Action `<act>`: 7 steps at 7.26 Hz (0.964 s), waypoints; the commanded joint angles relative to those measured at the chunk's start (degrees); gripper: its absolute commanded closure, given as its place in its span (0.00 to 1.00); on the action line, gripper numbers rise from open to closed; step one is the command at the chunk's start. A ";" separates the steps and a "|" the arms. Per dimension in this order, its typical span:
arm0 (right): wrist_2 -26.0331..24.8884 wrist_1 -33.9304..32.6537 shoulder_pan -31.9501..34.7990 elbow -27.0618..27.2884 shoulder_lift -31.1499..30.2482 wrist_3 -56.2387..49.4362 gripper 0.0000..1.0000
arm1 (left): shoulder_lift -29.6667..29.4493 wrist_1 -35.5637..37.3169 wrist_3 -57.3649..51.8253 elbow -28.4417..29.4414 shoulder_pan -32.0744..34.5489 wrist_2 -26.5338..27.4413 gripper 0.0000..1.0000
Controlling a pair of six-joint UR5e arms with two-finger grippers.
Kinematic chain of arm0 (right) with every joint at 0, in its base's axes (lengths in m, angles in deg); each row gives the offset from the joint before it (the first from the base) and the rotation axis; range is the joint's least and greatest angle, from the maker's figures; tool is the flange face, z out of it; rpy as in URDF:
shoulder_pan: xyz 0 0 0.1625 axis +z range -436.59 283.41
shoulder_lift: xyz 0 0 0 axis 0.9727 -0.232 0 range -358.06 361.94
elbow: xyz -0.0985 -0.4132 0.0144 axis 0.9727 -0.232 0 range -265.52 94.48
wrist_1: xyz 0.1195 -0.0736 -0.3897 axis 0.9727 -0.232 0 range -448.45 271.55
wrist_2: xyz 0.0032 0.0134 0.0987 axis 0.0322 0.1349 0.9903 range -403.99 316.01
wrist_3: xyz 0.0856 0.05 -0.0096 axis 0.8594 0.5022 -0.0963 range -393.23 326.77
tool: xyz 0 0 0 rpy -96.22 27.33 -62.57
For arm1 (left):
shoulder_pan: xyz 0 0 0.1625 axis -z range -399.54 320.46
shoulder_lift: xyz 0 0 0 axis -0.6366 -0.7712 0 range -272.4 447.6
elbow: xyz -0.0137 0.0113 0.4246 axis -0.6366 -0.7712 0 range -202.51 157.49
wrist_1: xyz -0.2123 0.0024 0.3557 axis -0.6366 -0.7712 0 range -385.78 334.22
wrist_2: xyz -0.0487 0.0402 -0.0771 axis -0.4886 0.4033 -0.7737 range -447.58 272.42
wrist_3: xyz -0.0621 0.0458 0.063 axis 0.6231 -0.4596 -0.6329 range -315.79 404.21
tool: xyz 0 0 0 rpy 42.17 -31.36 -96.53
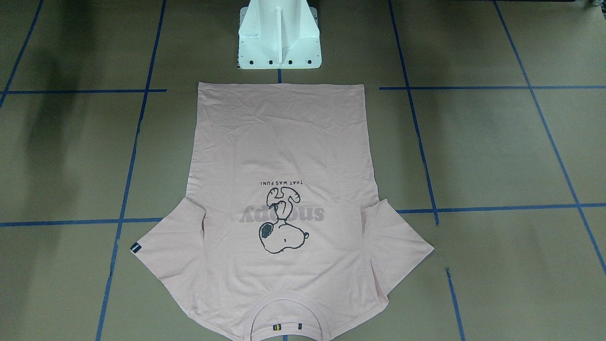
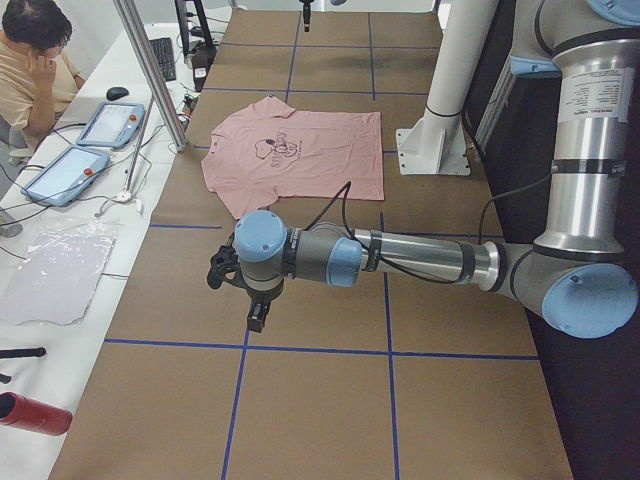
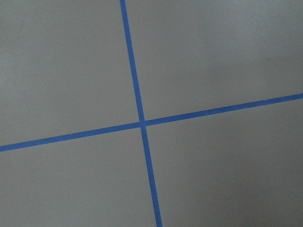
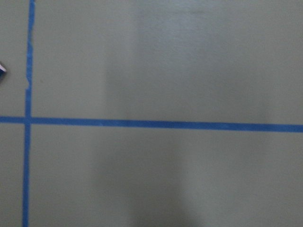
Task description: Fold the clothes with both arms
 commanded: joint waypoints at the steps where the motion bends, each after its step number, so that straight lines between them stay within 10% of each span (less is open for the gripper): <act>1: -8.01 12.14 -11.87 -12.30 15.65 27.81 0.00 | 0.03 -0.14 0.13 -0.37 -0.04 -0.29 0.00; 4: -25.58 20.80 -20.43 -22.63 24.33 44.98 0.20 | 0.03 -0.14 0.22 -0.46 -0.04 -2.22 0.00; 7: -26.95 20.72 -21.15 -24.15 24.35 44.89 0.26 | 0.03 -0.14 0.31 -0.46 -0.04 -3.10 0.00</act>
